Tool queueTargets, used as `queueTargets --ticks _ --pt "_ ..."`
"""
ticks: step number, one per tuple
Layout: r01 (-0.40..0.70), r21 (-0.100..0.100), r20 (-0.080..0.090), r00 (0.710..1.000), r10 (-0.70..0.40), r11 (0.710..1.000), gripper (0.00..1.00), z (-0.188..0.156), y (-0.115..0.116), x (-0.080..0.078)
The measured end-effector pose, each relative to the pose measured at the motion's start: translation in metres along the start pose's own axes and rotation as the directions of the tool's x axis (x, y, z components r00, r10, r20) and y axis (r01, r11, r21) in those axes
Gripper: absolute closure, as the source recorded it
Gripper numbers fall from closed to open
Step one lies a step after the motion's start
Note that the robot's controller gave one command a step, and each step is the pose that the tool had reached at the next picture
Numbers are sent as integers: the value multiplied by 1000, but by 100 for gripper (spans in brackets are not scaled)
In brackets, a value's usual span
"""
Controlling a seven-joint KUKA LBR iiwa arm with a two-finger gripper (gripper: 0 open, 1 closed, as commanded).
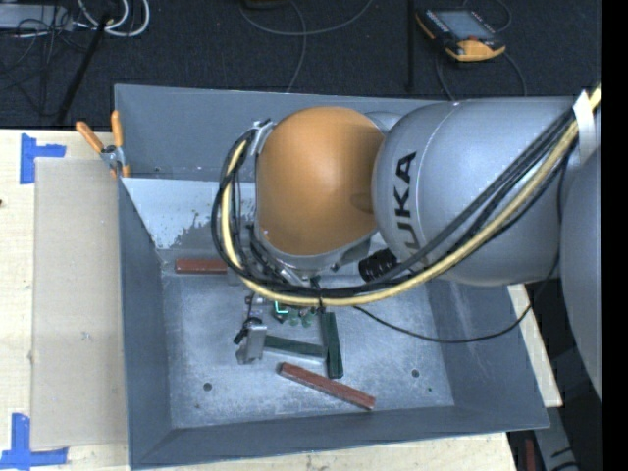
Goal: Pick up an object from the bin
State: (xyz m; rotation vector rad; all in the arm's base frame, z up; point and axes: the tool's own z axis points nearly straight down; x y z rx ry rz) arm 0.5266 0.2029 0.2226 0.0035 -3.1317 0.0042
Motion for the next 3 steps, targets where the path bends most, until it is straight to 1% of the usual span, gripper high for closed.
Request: queueTargets --ticks 1,2,3 --pt "106 1 0 994 -106 994 0 140 -79 -33" --pt "105 -2 7 994 -105 994 100 136 -77 -34" --pt "104 -2 6 995 -104 995 0 136 -77 -34"
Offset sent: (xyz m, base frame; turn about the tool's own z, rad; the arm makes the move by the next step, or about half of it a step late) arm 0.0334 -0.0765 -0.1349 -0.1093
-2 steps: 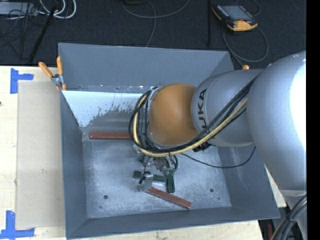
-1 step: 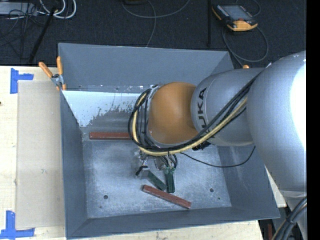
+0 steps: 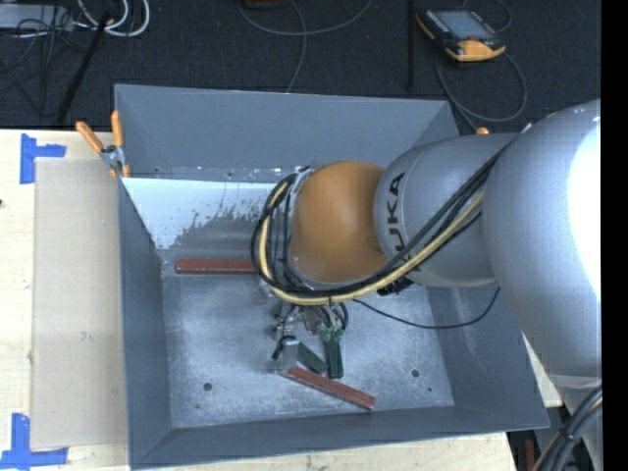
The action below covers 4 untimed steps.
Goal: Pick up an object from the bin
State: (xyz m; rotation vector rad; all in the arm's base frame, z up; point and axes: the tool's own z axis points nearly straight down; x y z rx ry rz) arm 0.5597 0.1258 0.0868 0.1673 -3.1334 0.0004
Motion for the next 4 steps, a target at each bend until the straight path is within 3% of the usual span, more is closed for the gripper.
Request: queueTargets --ticks 1,2,3,4 --pt "34 5 11 999 -34 999 0 -20 -76 -47" --pt "269 -2 1 963 -269 963 0 17 -77 -53" --pt "264 0 7 965 -264 965 100 16 -78 -54" --pt "408 6 14 913 -408 913 100 -132 -87 -48"
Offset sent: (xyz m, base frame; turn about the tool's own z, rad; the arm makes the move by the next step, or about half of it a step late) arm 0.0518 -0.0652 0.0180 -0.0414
